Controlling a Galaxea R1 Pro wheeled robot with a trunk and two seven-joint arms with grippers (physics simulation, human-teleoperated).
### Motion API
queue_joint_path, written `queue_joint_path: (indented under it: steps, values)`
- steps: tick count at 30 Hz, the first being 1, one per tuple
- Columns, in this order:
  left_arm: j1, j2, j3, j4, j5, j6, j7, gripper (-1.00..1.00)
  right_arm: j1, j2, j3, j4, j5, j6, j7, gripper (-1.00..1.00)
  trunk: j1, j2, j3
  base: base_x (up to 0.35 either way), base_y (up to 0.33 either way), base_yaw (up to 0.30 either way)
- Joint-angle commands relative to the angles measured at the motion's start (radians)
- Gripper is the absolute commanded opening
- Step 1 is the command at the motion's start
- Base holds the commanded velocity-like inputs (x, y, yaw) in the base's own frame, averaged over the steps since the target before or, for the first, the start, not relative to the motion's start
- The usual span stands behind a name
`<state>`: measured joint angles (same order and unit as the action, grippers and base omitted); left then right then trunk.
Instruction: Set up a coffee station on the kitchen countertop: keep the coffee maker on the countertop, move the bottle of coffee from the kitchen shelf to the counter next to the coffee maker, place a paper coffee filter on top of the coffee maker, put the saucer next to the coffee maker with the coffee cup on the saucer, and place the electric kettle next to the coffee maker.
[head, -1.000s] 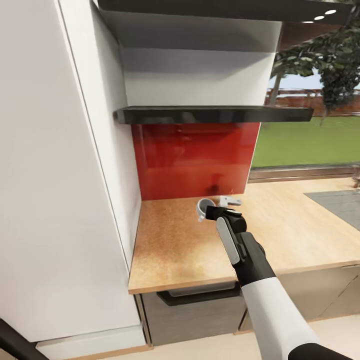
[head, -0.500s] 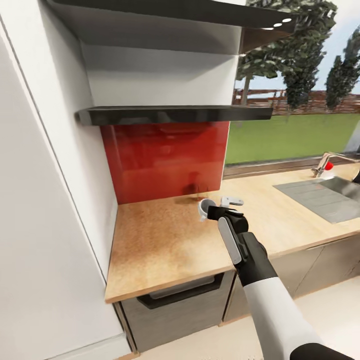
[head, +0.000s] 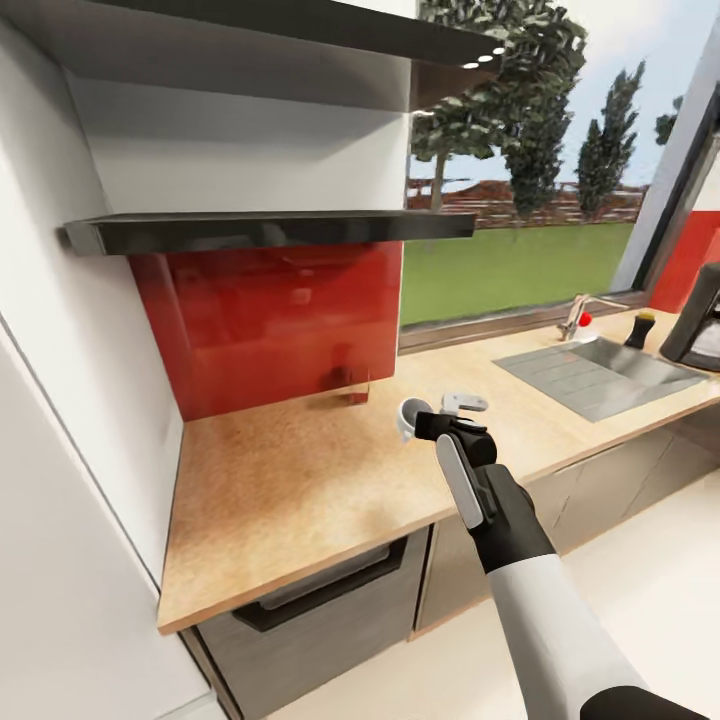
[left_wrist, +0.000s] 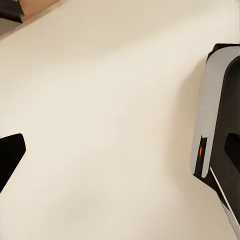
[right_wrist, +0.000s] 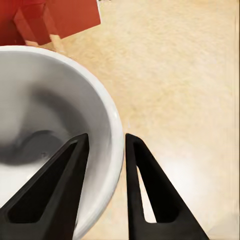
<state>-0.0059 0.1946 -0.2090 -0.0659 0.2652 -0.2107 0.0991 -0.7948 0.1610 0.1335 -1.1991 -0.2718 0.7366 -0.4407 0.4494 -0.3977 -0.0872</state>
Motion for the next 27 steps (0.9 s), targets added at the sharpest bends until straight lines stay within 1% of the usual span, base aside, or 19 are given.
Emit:
queue_joint_path:
  steps: [1, 25, 27]
  values:
    - [0.0, 0.0, -0.009, -0.001, 0.008, -0.003, 0.003, 1.0, -0.001, 0.0, 0.002, 0.0, -0.011, 0.001, -0.009, -1.0, 0.001, -0.002, -0.002, 0.0, 0.0, -0.3]
    - [0.0, -0.003, -0.009, -0.005, 0.008, -0.003, 0.003, 1.0, -0.001, -0.002, 0.0, 0.0, -0.01, 0.002, -0.009, -1.0, 0.001, -0.002, -0.005, 0.0, 0.0, -0.3]
    - [0.0, -0.003, -0.009, -0.005, 0.008, -0.003, 0.003, 1.0, -0.001, -0.005, 0.0, 0.0, -0.01, 0.001, -0.009, -1.0, 0.001, -0.002, -0.006, 0.0, 0.0, -0.3]
